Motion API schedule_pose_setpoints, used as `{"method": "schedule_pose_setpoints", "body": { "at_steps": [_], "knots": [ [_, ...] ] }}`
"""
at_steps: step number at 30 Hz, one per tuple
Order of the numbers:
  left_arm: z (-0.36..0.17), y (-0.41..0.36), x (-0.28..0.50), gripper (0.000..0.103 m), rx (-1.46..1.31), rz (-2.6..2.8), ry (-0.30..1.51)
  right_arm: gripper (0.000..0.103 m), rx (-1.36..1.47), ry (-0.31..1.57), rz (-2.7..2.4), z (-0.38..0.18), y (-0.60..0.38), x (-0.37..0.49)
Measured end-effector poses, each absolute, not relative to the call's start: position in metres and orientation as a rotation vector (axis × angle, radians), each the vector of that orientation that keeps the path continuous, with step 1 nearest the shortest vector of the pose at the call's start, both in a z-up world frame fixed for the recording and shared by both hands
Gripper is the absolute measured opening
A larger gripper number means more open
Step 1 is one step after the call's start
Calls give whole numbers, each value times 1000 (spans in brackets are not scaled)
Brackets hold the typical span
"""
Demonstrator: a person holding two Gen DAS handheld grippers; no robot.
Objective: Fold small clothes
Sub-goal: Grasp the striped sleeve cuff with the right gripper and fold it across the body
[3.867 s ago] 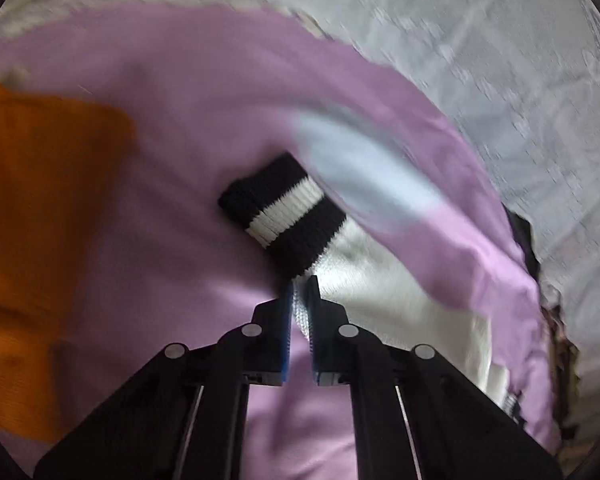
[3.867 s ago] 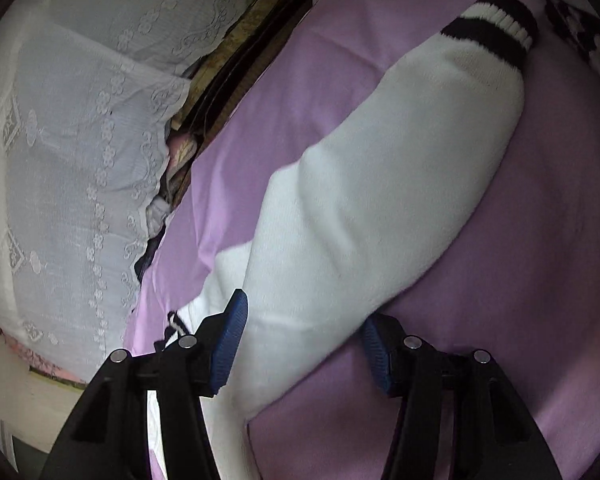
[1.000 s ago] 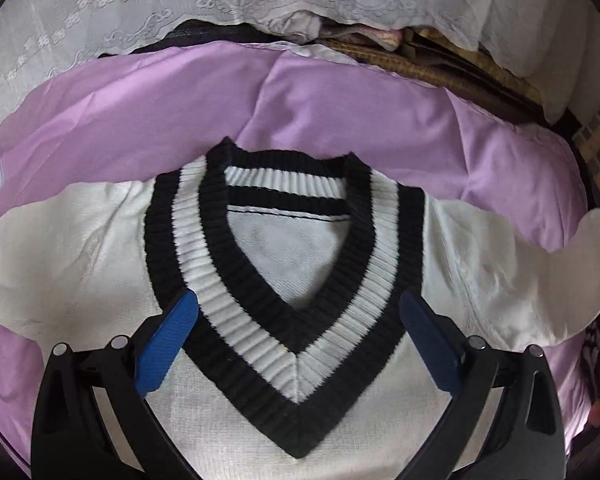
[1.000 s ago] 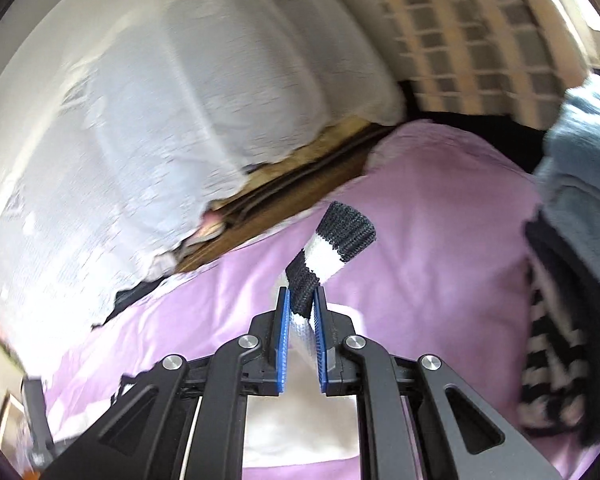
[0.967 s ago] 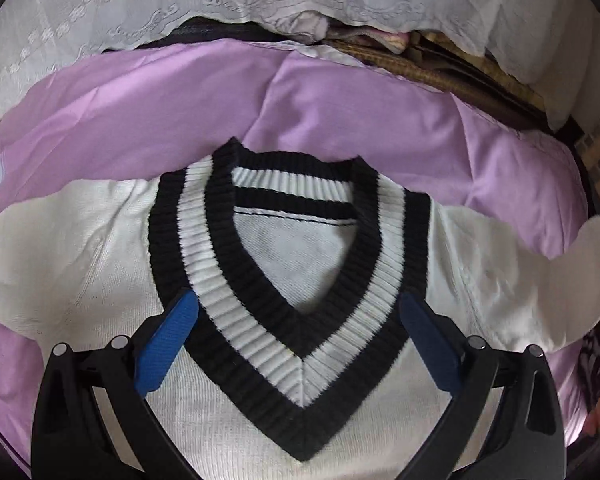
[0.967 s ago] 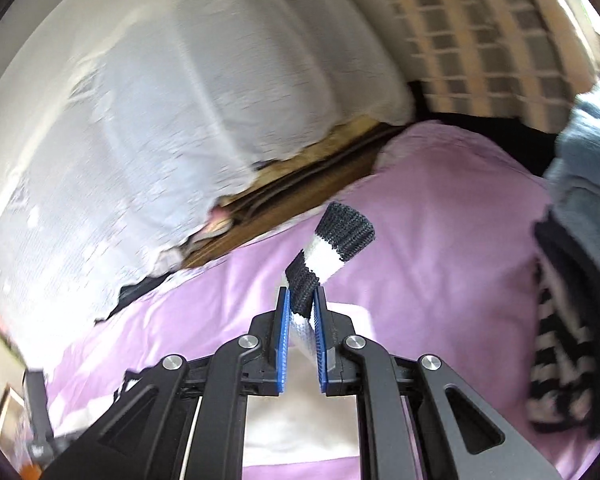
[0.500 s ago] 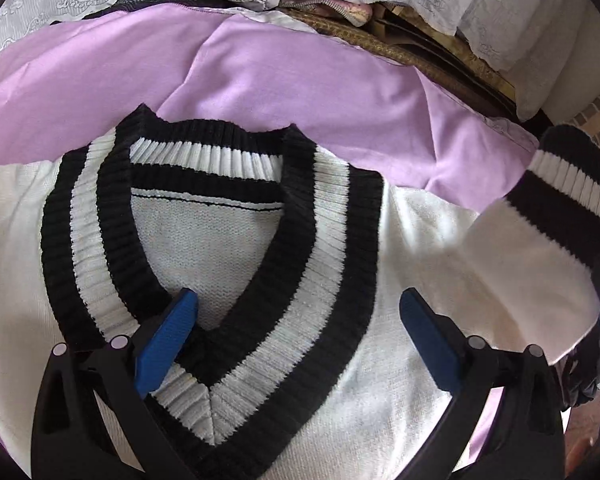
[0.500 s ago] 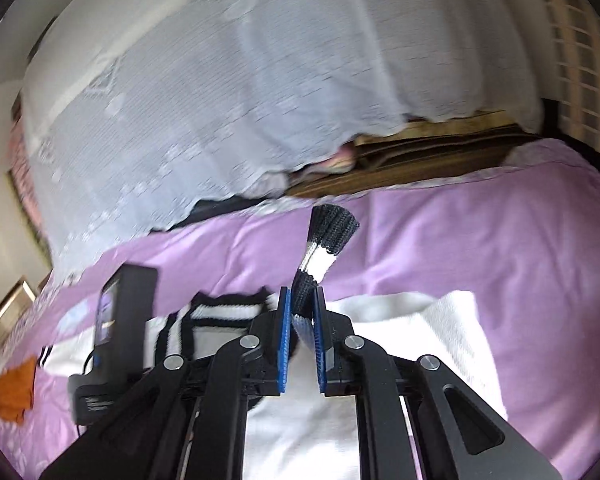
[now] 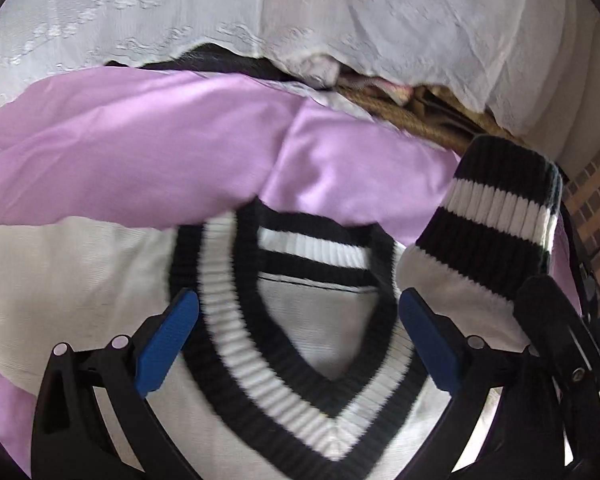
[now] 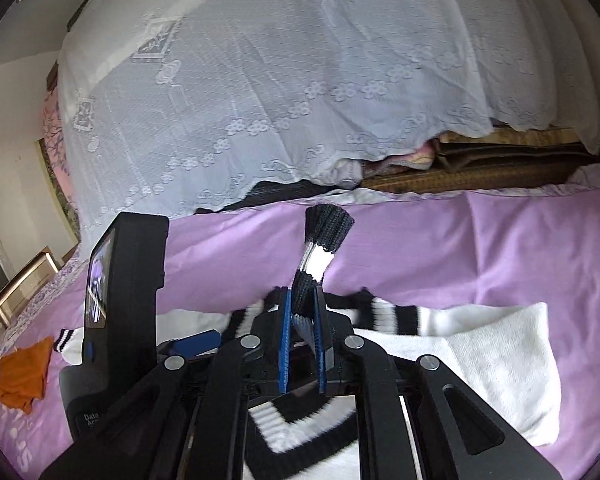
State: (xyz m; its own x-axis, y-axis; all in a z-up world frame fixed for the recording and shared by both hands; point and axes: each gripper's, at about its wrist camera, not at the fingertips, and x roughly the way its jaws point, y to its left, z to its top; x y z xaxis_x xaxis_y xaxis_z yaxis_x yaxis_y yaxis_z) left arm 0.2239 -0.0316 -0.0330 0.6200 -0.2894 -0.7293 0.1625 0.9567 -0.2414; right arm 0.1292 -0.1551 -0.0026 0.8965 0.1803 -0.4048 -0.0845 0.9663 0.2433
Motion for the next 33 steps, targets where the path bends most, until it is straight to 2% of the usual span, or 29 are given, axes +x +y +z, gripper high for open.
{"method": "schedule_pose_setpoints", "body": {
  "at_steps": [11,13,14,15,23,30,33],
  "knots": [
    [-65,26,236,98,-201,-120,927,13,142,526,262,-28,-100,169],
    [-65,27,232,98,-192,-108,918,19,172,534,290,-30,-104,170],
    [-66,30,231,98,-199,-103,915,29,196,543,313,-31,-107,169],
    [-66,34,230,98,-208,-98,914,35,218,546,343,-30,-110,168],
    [-65,70,213,98,-317,-109,897,34,203,421,250,-9,-153,129],
    [-56,102,199,98,-454,-145,874,34,280,483,7,-38,-238,121],
    [-57,95,198,98,-429,-165,898,33,364,505,-40,-49,-270,117]
  ]
}}
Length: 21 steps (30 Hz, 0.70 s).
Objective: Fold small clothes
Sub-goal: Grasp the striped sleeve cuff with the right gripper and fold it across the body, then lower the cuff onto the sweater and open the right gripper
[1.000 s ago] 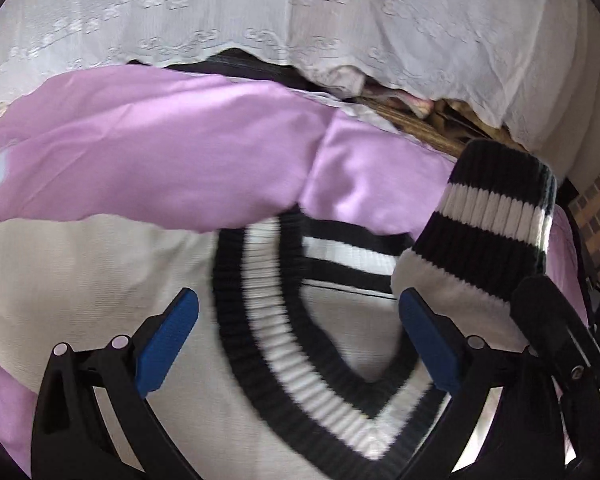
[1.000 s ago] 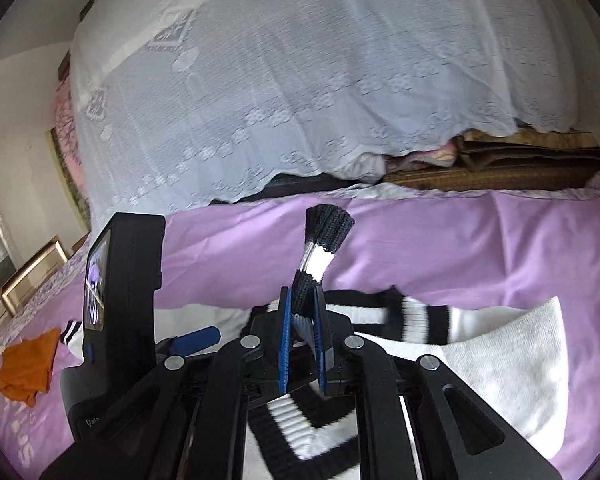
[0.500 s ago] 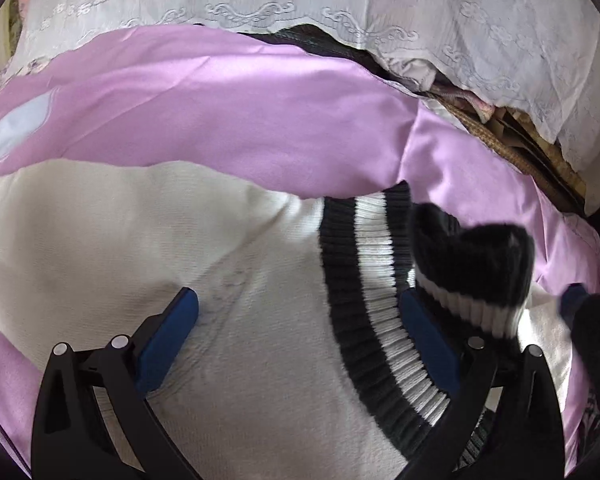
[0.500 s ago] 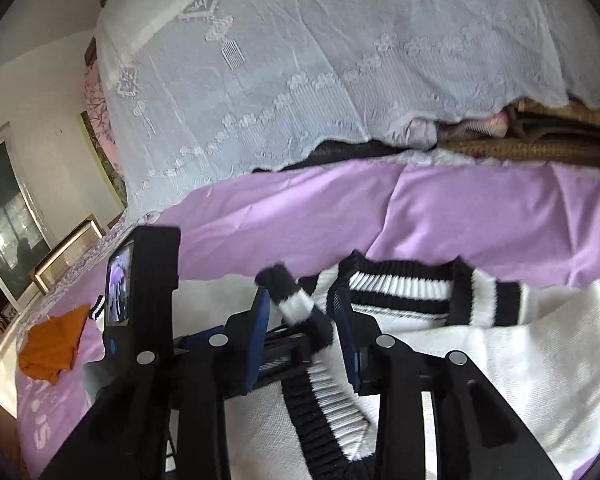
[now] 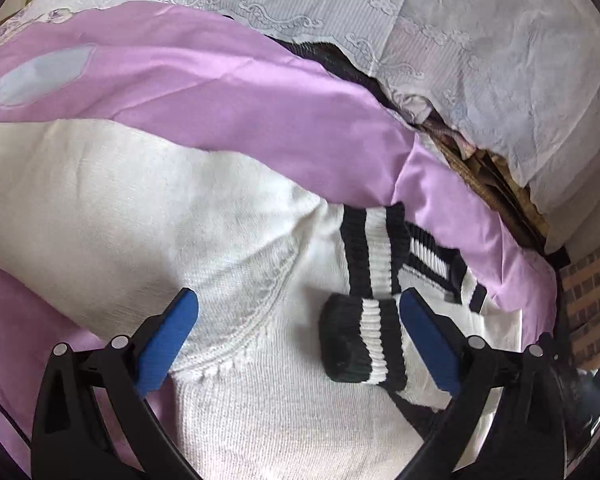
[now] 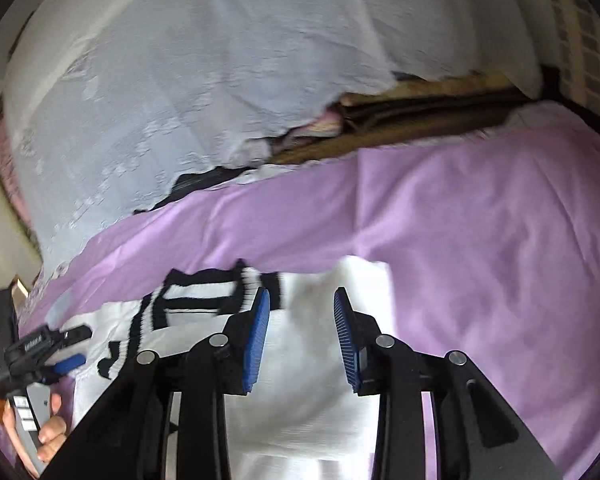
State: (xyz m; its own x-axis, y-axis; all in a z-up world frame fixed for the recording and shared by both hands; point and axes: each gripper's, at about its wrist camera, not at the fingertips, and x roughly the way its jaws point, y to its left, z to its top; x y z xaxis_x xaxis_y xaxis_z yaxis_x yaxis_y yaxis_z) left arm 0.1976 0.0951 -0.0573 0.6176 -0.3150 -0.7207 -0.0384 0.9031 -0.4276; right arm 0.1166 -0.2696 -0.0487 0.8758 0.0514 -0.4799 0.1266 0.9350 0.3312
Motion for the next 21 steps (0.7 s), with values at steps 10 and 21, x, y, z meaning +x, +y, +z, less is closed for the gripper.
{"method": "schedule_pose_setpoints", "body": {
  "at_steps": [10,21],
  "knots": [
    [-79,28,202,98,-129,-231,984,11,593,526,-37,-70,-333,120],
    [-78,21,199,99,-37,-161,961,17,373,739,-119,-102,-316,160]
  ]
}}
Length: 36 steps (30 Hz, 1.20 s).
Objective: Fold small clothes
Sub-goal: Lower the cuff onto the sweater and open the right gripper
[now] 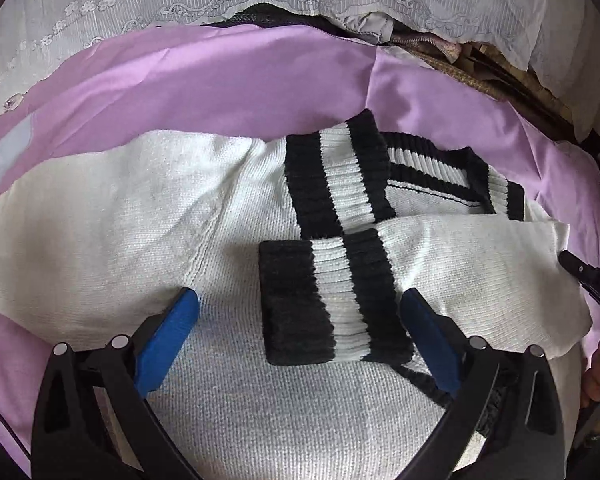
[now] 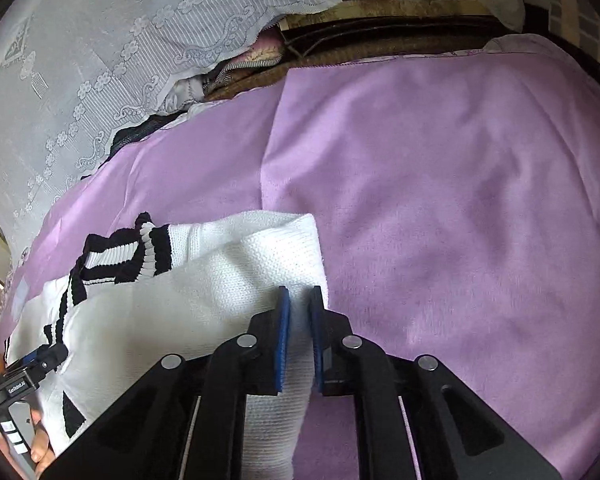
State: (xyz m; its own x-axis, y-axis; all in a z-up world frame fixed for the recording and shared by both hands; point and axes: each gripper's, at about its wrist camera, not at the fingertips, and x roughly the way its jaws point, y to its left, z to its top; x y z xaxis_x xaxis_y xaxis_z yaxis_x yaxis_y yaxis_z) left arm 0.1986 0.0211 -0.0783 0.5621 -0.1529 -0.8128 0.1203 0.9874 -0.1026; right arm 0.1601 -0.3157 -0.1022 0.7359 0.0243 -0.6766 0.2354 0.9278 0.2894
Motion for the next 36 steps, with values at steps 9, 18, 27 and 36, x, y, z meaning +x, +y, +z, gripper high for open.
{"method": "schedule_pose_setpoints", "body": {
  "at_steps": [9,18,27,36],
  "knots": [
    [-59,47,196,98,-182,-176,879,14,493,597,-79,-79,-326,146],
    [-79,30,210,99,-35,-53,948,8,557,694,-56,-109,-335,179],
    [-65,42,195,99,-101,-125,879,13,430,633,-21,-85,-295,120],
    [-76,41,204,99,-70,-98,949,10,433,658,-48,-107,-292,103]
  ]
}}
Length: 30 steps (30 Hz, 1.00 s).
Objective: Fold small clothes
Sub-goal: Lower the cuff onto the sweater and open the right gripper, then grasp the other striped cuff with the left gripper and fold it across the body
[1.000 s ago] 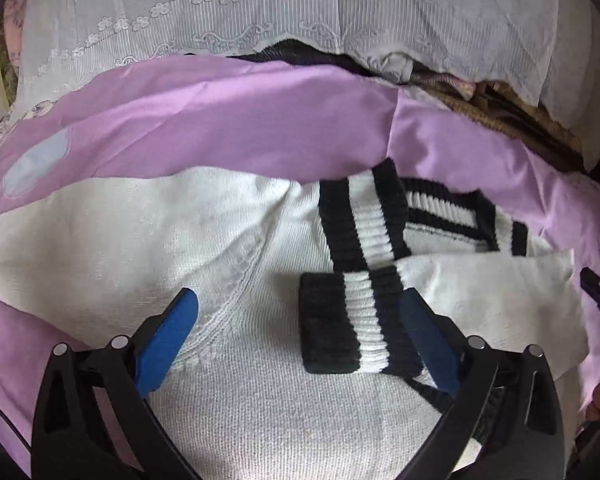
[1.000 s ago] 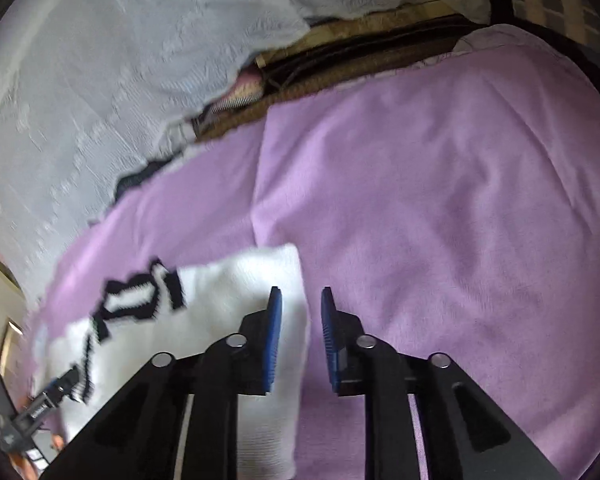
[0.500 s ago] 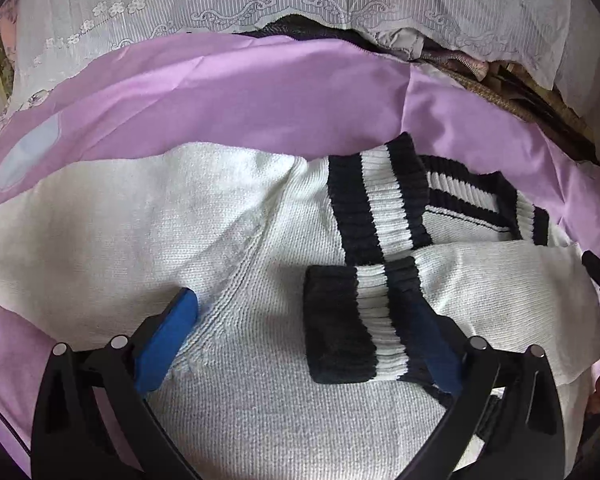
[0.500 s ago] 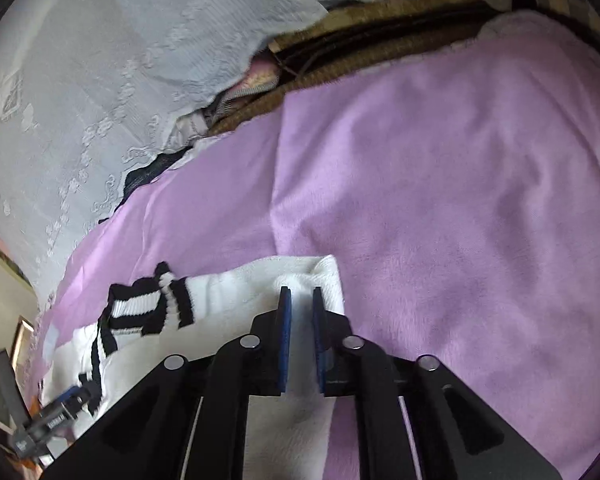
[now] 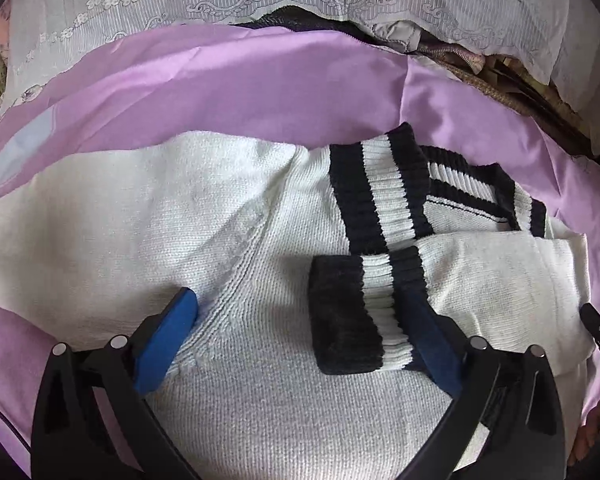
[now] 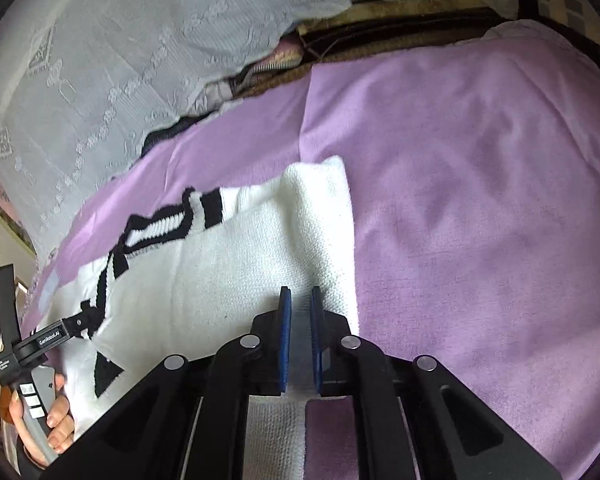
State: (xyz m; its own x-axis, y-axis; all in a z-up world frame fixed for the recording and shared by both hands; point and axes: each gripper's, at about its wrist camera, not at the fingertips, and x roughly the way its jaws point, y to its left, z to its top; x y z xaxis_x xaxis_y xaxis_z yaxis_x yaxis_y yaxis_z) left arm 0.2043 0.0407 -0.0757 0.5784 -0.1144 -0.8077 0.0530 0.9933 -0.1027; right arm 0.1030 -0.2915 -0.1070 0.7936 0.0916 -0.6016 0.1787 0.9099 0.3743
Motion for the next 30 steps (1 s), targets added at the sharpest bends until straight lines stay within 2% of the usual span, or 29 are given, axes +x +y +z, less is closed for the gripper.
{"method": "schedule_pose_setpoints", "body": {
  "at_steps": [4,6,7,16,20,24,30],
  "knots": [
    [-65,73,197,99,-151,-69,937,17,333,521,-55,-79,-272,80],
    [-59,100,188,99,-188,-34,918,44,303,512,-23,-71,-259,74],
    [-56,115,183,99,-205,-10,904,45,295,512,-8,-70,-253,72],
    [-55,290,150,99,-645,207,887,45,244,447,77,-69,-222,50],
    [-62,347,141,99,-661,321,881,45,285,441,81,-73,-227,50],
    [-78,389,139,99,-786,311,853,45,334,475,85,-81,-233,57],
    [-75,399,159,98,-819,294,766,45,374,522,93,-90,-237,64]
  ]
}}
